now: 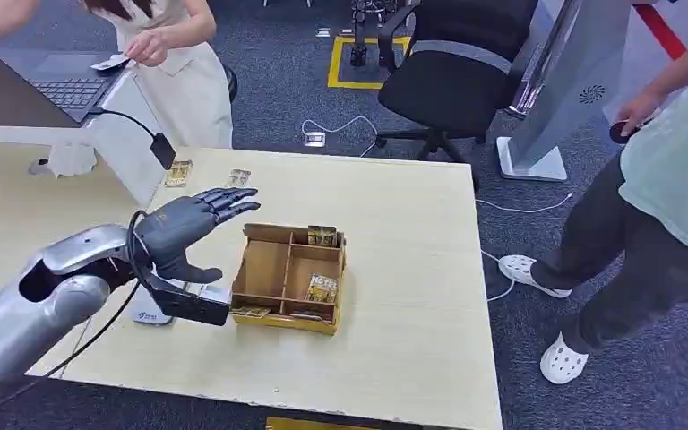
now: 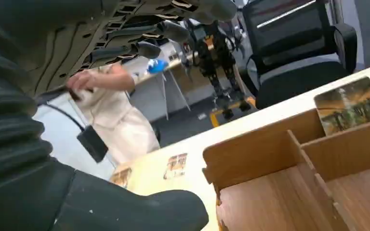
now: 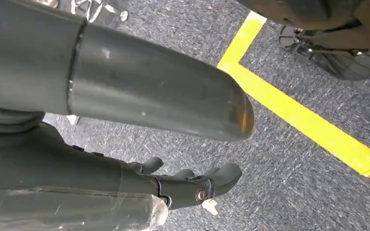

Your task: Pass the card to the sensor for recognition and then transmit it.

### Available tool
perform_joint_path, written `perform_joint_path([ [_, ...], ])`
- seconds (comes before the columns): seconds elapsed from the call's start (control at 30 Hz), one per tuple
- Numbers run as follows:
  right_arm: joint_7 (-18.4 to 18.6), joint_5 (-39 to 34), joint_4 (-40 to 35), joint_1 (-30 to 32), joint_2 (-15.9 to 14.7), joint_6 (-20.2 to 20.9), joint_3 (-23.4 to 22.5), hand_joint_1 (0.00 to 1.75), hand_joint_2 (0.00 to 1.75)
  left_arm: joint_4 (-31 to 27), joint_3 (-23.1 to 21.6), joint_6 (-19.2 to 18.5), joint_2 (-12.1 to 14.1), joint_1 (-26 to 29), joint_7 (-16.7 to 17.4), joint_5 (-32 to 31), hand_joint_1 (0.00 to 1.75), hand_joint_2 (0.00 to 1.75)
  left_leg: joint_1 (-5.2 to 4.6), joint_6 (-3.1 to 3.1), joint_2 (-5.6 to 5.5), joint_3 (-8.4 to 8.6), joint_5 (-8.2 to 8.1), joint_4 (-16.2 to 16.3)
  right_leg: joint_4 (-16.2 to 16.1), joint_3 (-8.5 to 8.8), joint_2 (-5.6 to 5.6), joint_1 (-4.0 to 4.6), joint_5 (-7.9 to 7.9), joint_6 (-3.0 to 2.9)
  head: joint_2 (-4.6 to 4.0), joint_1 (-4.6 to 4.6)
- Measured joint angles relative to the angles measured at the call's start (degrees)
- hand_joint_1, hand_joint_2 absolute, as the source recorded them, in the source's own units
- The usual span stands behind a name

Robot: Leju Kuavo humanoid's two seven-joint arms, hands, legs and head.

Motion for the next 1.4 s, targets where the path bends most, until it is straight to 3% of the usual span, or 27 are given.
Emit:
perform_joint_path([
  [0.3, 1.88, 0.61, 0.00, 0.04, 0.11, -0.28, -0.83, 0.00, 0.00, -2.05, -5.66, 6.32, -1.27, 3.41, 3.91, -6.45, 0.00, 1.75, 0.01, 0.00, -0.01, 0.00, 0.00, -0.01, 0.00, -0.01, 0.00, 0.01, -0.01, 0.00, 0.00, -0.02],
  [0.5, 2.29, 0.76, -0.37, 0.19, 0.20, -0.33, -1.33, 0.00, 0.00, -2.05, -7.16, 7.90, -2.93, 6.54, 5.68, -8.84, 0.00, 1.75, 0.01, 0.00, -0.02, -0.01, 0.00, -0.01, 0.00, -0.01, -0.01, 0.01, -0.01, 0.00, 0.00, -0.02],
  [0.73, 3.87, 1.38, -1.29, 0.83, 0.22, -0.83, -1.94, 0.00, 0.00, -2.05, -7.27, 11.47, -4.92, 9.83, 9.99, -15.91, 0.00, 1.75, 0.00, 0.00, -0.01, -0.01, 0.00, -0.01, 0.00, -0.01, 0.00, 0.00, -0.01, 0.00, 0.00, 0.00],
  [1.4, 4.48, 2.14, -1.84, 1.04, 0.22, -0.90, -2.60, 0.00, 0.00, -2.01, -7.27, 9.96, -5.07, 11.32, 7.84, -16.34, 0.00, 1.75, 0.01, 0.00, -0.02, -0.02, 0.00, -0.01, 0.00, -0.01, -0.01, 0.01, 0.00, 0.00, 0.00, -0.02],
])
